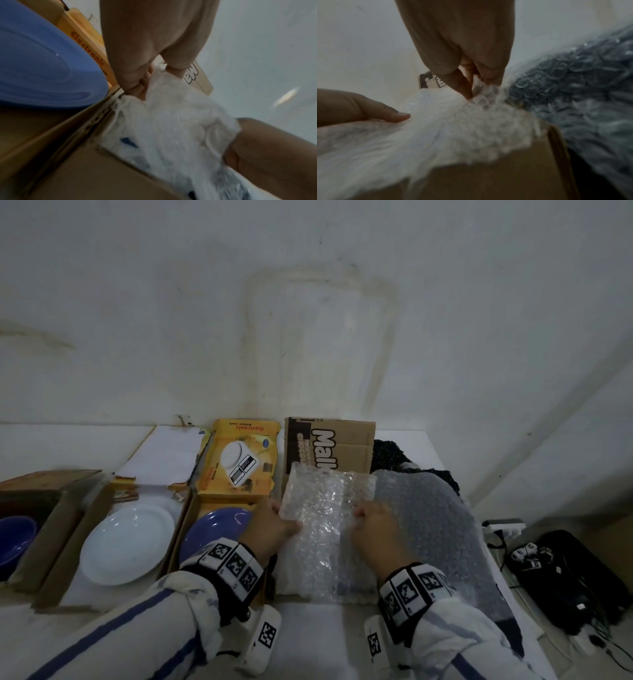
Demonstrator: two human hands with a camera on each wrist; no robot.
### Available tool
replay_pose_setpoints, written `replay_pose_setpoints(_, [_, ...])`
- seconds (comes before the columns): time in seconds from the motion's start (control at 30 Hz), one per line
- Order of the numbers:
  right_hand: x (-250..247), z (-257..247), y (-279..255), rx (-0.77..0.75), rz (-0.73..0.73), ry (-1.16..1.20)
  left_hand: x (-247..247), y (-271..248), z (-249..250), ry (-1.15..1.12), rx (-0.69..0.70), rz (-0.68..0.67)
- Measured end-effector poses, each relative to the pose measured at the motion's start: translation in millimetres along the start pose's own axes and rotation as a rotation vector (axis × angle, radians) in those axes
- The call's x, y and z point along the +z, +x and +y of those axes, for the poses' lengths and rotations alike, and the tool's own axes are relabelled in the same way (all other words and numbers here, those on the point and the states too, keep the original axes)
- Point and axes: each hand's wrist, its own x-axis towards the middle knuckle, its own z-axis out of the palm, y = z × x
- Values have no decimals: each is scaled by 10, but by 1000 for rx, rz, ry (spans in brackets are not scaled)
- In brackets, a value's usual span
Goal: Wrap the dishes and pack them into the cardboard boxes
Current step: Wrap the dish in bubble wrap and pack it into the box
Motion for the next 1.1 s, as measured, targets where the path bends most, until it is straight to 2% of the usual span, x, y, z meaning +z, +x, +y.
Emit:
replay_pose_setpoints(0.07, [47, 2, 0, -50, -4, -138, 36, 17, -68, 54, 64, 69])
replay_pose_setpoints(0.17, [105, 22, -9, -144, 9, -309, 99, 23, -122, 208, 183, 102])
replay_pose_setpoints(0.2, [100, 12, -10, -169, 3, -327, 109, 13, -136, 309, 253, 124])
replay_pose_setpoints(0.3, [92, -9, -31, -195, -50, -480, 73, -29, -203, 838, 575, 190])
replay_pose_setpoints(0.37, [109, 7, -42, -197, -22, -560, 30, -58, -198, 1054, 768, 142])
replay_pose_setpoints(0.4, [117, -10, -44, -204, 32, -583, 21, -100, -143, 1118, 795, 65])
replay_pose_setpoints(0.47, [109, -78, -57, -241, 141, -600, 14, -144, -79, 1217, 766, -93])
replay_pose_setpoints(0.57, [71, -193, -67, -289, 184, -627, -6, -144, 21, 1409, 660, -164])
replay_pose_setpoints(0.63, [52, -298, -58, -350, 100, -620, 1, -129, 51, 1536, 604, -197])
replay_pose_setpoints(0.7, [106, -267, 8, -365, -75, -603, 7, -107, 55, 1643, 549, -219])
replay_pose_setpoints(0.83, [92, -174, 100, -285, -319, -537, 5, -52, 11, 1690, 514, -224])
replay_pose_setpoints(0.97, [127, -166, 213, -179, -475, -653, -4, -2, 12, 1662, 469, -269])
replay_pose_setpoints(1.03, [105, -212, 233, -172, -499, -725, -6, 17, 39, 1672, 475, -292])
replay_pose_setpoints(1.1, [20, -309, 206, -243, -464, -788, -2, 32, 65, 1670, 485, -307])
